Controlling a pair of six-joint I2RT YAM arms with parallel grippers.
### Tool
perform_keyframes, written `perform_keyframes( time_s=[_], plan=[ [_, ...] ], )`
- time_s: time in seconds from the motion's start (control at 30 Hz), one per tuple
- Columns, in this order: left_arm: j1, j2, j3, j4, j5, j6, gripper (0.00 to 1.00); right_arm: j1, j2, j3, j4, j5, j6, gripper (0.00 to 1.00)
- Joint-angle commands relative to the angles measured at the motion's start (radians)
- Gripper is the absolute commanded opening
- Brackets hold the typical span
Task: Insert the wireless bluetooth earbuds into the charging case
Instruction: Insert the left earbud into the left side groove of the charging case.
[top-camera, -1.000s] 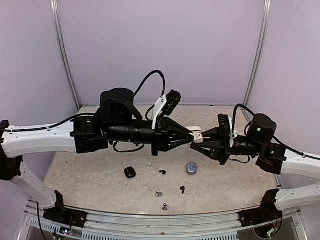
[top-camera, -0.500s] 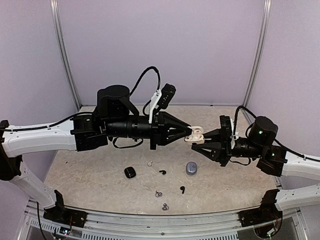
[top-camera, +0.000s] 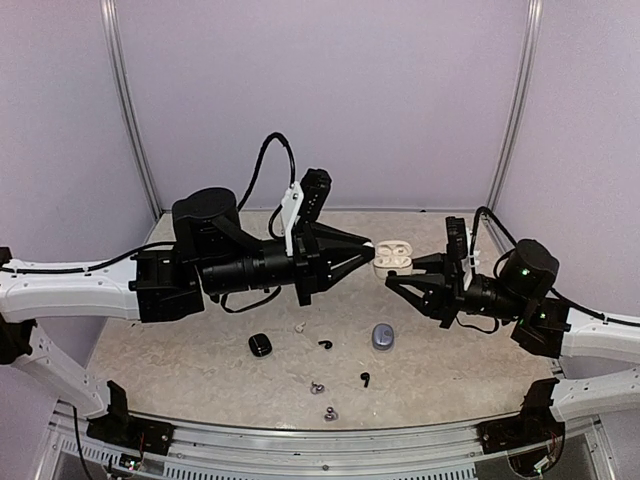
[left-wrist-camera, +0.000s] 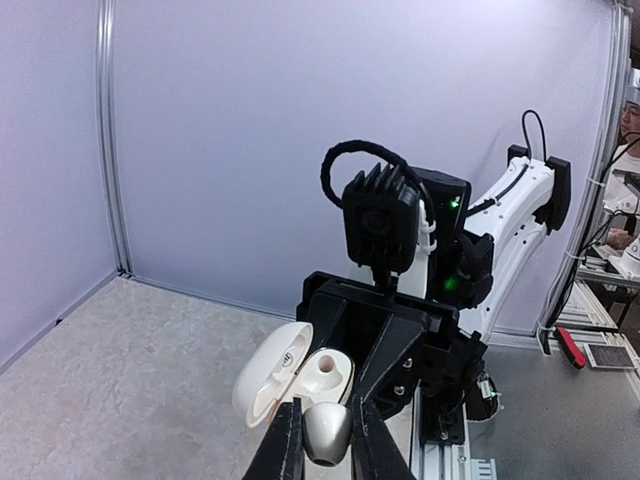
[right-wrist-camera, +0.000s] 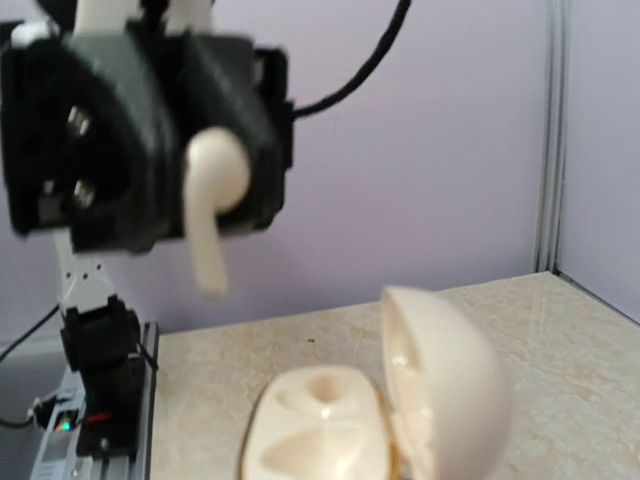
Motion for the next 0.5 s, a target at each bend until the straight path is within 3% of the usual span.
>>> perform_keyframes(
  time_s=[0.0,0.47],
  plan=[
    [-0.030,-0.006,-0.015,0.069,-0.090,0.042,0.07,0.008,-0.020,-0.018,0.065,0.024,0.057,0.01],
    [-0.044,0.044,-0.004,0.125,-0.172,0.048,0.07,0.007,-0.004,0.001,0.065,-0.024,0.036,0.02]
  ],
)
